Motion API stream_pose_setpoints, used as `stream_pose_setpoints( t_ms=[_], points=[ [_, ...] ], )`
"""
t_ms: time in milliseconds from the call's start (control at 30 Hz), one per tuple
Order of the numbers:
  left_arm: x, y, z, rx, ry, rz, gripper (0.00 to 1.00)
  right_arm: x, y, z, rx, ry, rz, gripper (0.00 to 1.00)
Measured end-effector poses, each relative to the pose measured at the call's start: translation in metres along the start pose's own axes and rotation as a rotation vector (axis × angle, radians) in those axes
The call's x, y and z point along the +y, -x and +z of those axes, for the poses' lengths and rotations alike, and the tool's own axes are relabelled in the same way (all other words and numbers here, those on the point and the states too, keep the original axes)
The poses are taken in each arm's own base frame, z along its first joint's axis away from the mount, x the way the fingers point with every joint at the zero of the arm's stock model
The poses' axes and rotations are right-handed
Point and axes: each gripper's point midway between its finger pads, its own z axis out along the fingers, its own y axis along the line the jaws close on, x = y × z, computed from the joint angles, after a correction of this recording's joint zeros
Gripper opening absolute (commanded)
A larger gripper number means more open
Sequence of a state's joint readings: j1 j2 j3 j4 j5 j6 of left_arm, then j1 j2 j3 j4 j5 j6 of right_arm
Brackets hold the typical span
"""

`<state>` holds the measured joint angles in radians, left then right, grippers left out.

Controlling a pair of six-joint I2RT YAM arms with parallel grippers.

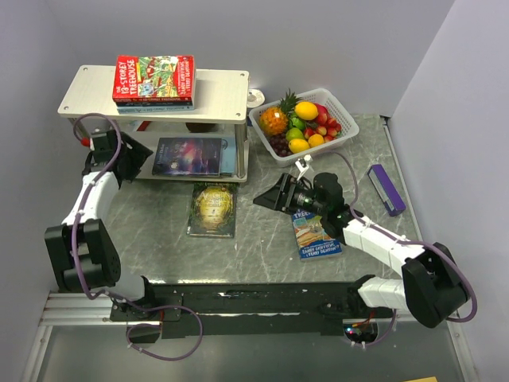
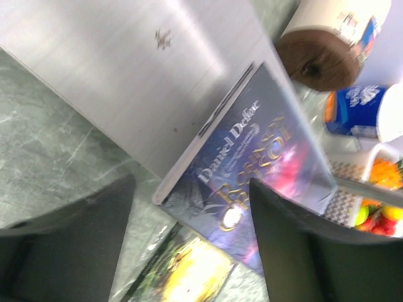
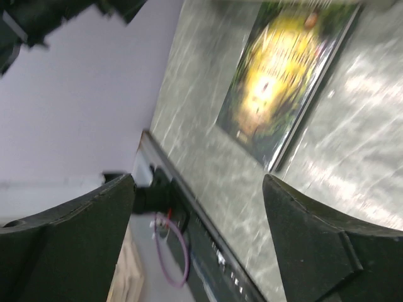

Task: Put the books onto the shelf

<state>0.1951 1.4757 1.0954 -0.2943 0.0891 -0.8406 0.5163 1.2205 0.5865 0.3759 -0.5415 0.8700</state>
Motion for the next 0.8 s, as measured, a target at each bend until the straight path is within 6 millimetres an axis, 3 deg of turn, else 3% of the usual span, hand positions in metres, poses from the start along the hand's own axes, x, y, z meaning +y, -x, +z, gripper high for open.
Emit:
stream_pose_setpoints(
  t_ms=[33, 100, 133, 200, 233, 333, 433, 667, 800],
  points=[
    [-0.001, 0.003, -0.002, -0.012, -0.002, -0.005, 0.57, 0.0, 0.005, 0.001, -0.019, -0.012, -0.001, 0.81],
    [-0.003, 0.01, -0.005, -0.039, -0.005, -0.025, 0.47, -0.002, 0.017, 0.003, -0.058, -0.037, 0.0, 0.75],
    [-0.003, 0.013, -0.005, -0.049, -0.005, -0.03, 0.38, -0.003, 0.024, 0.004, -0.08, -0.052, 0.004, 0.66],
    [-0.003, 0.018, -0.004, -0.067, -0.004, -0.048, 0.3, -0.008, 0.037, 0.006, -0.124, -0.084, 0.011, 0.55],
    [-0.001, 0.018, -0.003, -0.069, 0.001, -0.056, 0.22, -0.01, 0.044, 0.006, -0.144, -0.102, 0.02, 0.41],
    [0.003, 0.02, 0.006, -0.072, 0.013, -0.075, 0.11, -0.017, 0.064, 0.009, -0.197, -0.147, 0.047, 0.13],
    [0.012, 0.014, 0.019, -0.05, 0.041, -0.089, 0.04, -0.021, 0.087, 0.015, -0.241, -0.176, 0.059, 0.0],
    [0.019, 0.003, 0.045, -0.007, 0.046, -0.134, 0.01, -0.024, 0.129, 0.032, -0.287, -0.177, 0.1, 0.0],
    [0.013, 0.001, 0.051, -0.001, 0.006, -0.159, 0.01, -0.037, 0.13, 0.045, -0.261, -0.183, 0.131, 0.0]
  ],
)
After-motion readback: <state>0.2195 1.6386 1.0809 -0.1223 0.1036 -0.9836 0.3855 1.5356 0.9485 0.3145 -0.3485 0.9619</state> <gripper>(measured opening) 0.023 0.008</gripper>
